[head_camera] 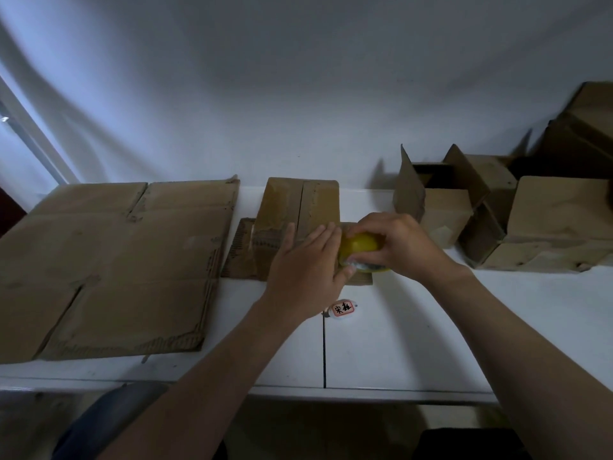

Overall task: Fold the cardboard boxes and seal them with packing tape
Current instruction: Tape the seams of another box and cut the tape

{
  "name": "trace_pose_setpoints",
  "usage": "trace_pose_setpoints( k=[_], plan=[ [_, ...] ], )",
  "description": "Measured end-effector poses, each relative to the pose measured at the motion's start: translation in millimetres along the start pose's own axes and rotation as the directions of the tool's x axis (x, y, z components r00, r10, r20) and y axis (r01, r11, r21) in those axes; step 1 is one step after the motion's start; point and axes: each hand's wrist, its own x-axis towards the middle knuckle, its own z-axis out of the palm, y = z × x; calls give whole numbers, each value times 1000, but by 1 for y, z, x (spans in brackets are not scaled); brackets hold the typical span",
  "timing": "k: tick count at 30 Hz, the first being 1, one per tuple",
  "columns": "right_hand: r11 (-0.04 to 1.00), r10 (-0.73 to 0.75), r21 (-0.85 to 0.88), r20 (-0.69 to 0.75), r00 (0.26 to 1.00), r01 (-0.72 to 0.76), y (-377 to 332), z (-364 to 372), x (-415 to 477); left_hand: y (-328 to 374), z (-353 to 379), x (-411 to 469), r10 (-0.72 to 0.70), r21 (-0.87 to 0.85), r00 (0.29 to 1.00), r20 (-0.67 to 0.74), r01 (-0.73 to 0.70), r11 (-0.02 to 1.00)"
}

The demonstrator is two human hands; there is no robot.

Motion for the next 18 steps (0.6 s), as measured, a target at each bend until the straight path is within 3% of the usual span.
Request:
trace_pose_setpoints(
  k=[4,8,18],
  plan=[
    [999,27,30,3,1000,-27,3,-1,-2,-8,-10,-2,11,7,993,115,-12,1000],
    [998,51,38,20,998,-52,3,-3,-2,-26,-22,-6,-72,31,975,208,67,997],
    [993,118,23,66,991,-119,0,-4,0,-66,-31,-21,-197,-81,947,254,223,971]
  ],
)
